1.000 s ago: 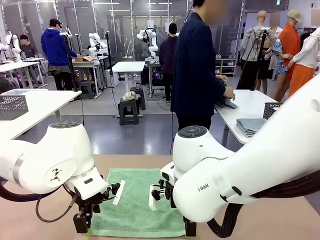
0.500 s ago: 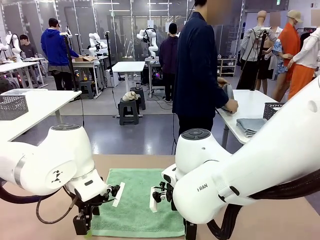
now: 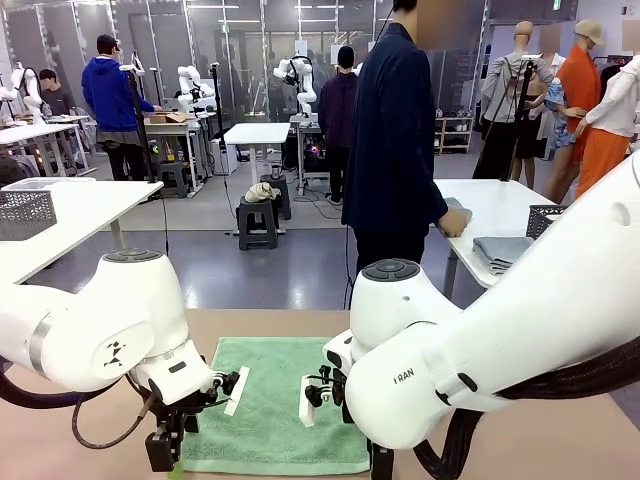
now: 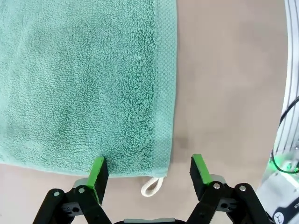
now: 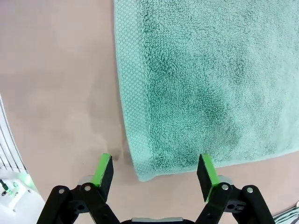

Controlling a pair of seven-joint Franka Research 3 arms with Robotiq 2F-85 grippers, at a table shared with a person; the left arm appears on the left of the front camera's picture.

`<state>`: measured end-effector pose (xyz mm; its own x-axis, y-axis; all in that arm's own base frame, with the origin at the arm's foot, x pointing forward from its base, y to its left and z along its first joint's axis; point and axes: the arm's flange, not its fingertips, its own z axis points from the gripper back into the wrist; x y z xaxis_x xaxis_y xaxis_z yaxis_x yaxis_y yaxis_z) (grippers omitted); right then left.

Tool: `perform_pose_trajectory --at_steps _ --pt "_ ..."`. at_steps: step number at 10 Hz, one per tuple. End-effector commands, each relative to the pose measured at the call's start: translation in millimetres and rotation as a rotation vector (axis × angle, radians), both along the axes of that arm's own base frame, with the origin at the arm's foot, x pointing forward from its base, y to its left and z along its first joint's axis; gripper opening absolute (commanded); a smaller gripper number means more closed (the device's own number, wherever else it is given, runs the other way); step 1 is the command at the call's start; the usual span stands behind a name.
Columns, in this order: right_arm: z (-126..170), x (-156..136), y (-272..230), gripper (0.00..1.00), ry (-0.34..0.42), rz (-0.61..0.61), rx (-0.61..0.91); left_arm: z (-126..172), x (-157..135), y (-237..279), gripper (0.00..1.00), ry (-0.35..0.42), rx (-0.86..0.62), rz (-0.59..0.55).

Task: Fold the towels and place them in the basket.
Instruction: When a person lays out a Towel with hook on the table, fold it in half twice.

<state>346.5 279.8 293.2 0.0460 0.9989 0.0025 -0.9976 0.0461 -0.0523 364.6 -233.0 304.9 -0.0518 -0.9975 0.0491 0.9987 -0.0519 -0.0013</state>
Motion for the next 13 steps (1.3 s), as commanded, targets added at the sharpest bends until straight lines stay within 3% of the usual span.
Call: perform_pose_trajectory --at_steps 1,2,3,12,13 --pt "-0.5 2.5 1.0 0.91 0.010 0.016 0.016 -2.8 1.5 0.6 0.89 0.002 0.004 -0.020" --pt "-0.6 3.1 0.5 0.77 0.007 0.016 0.018 -3.3 1.5 0.0 0.69 -0.014 0.018 -0.026" --pt "-1.2 3.9 -0.1 0.71 0.002 0.015 0.020 -3.4 1.7 -0.2 0.69 -0.039 0.014 -0.027" --pt "-3.3 5.7 -0.8 0.71 0.003 0.012 0.023 -7.6 -0.1 -4.3 0.69 -0.030 0.039 -0.030" --pt "-2.9 6.0 -0.2 0.56 -0.002 0.013 0.021 -7.2 -0.8 -4.9 0.49 -0.044 0.055 -0.031"
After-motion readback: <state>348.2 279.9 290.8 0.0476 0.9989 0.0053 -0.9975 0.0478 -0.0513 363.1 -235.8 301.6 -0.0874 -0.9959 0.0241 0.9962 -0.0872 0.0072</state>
